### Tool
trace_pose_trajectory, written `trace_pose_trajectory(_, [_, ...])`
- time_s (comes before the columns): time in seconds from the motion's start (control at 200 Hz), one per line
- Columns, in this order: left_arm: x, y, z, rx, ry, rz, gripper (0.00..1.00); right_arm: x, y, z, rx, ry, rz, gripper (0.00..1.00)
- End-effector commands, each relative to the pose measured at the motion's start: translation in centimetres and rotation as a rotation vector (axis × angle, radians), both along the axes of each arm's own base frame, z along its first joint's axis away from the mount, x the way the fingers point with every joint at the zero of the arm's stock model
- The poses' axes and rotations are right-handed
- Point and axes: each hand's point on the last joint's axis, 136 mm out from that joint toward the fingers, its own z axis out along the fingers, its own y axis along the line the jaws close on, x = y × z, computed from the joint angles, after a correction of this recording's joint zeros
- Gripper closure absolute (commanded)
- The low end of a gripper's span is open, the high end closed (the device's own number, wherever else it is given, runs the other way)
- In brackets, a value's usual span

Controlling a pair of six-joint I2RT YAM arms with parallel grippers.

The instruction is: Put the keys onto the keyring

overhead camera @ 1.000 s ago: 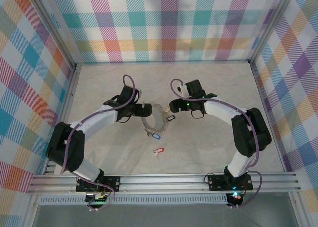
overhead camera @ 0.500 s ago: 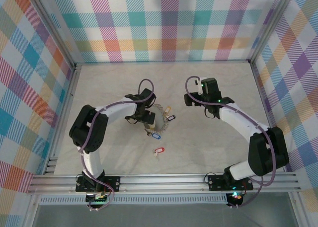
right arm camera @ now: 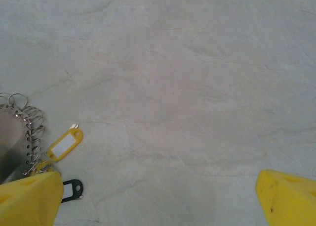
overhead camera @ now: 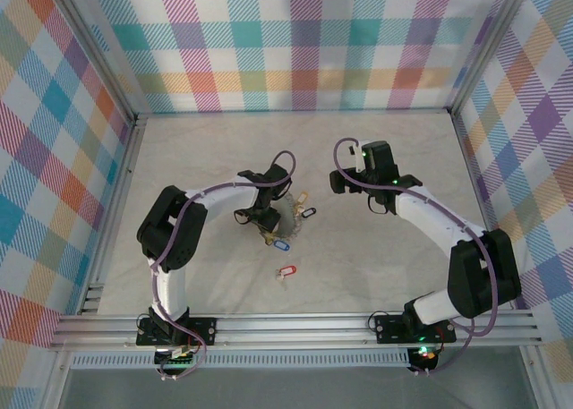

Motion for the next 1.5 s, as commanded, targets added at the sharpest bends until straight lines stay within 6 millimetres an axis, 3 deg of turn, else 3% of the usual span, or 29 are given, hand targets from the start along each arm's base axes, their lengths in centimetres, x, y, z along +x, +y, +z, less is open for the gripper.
trace_pose_trajectory(0.0, [-3.9, 2.4, -1.0, 0.118, 0.159, -0.154, 0.38, -0.1, 0.9, 1.5, 0.020, -0.011, 0.049, 0.00])
trace_pose_trajectory(0.07, [-4.7, 1.5, -1.3, 0.071, 0.199, -0.231, 0.46, -0.4, 1.1, 1.4, 0.030, 0.001, 0.059, 0.00])
trace_pose_trajectory(0.265, [-4.7, -0.4, -1.9, 0.000, 0.170, -0.343, 0.49, -1.4, 2.8, 0.8, 0.058, 0.035, 0.179, 0.00])
trace_pose_trajectory(0.465, [-4.8, -0.5, 0.0, -0.088, 0.063, -0.462, 0.46, -2.5, 5.2, -0.8, 0.129, 0.134, 0.308, 0.22])
trace_pose_trajectory(0.665, [-2.2, 2.3, 3.4, -0.199, -0.103, -0.269, 0.40, -2.2, 9.9, -4.5, 0.311, 0.361, 0.387, 0.39])
trace_pose_trajectory(0.825, [-0.7, 4.4, 5.6, -0.284, -0.201, -0.016, 0.31, -1.8, 13.7, -7.1, 0.199, 0.393, 0.488, 0.39])
trace_pose_trajectory(0.915, [-0.9, 4.1, 5.1, -0.395, -0.151, 0.182, 0.32, -1.9, 15.8, -7.2, 0.229, 0.441, 0.554, 0.41])
trace_pose_trajectory(0.95, [-1.3, 4.0, 4.6, -0.418, -0.121, 0.251, 0.38, -2.0, 16.6, -6.9, 0.269, 0.462, 0.573, 0.43])
trace_pose_trajectory(1.0, [-2.0, 3.4, 4.0, -0.482, -0.074, 0.335, 0.46, -2.5, 17.9, -6.5, 0.357, 0.518, 0.601, 0.50])
trace_pose_trajectory(1.08, [-3.9, 1.3, 3.8, -0.636, 0.009, 0.351, 0.47, -2.8, 20.0, -6.3, 0.515, 0.629, 0.596, 0.67])
trace_pose_trajectory(1.12, [-4.5, 1.1, 3.9, -0.668, 0.017, 0.369, 0.47, -2.9, 20.7, -6.7, 0.557, 0.654, 0.588, 0.69])
trace_pose_trajectory(1.23, [-5.2, 1.0, 4.6, -0.722, 0.006, 0.375, 0.47, -2.8, 20.4, -8.7, 0.510, 0.666, 0.529, 0.68])
trace_pose_trajectory(1.34, [-4.8, 0.3, 5.1, -0.787, -0.023, 0.376, 0.45, -3.4, 20.0, -9.8, 0.499, 0.700, 0.529, 0.66])
trace_pose_trajectory(1.495, [-4.0, -0.1, 4.1, -0.823, -0.033, 0.416, 0.43, -4.5, 19.2, -11.7, 0.478, 0.732, 0.513, 0.65])
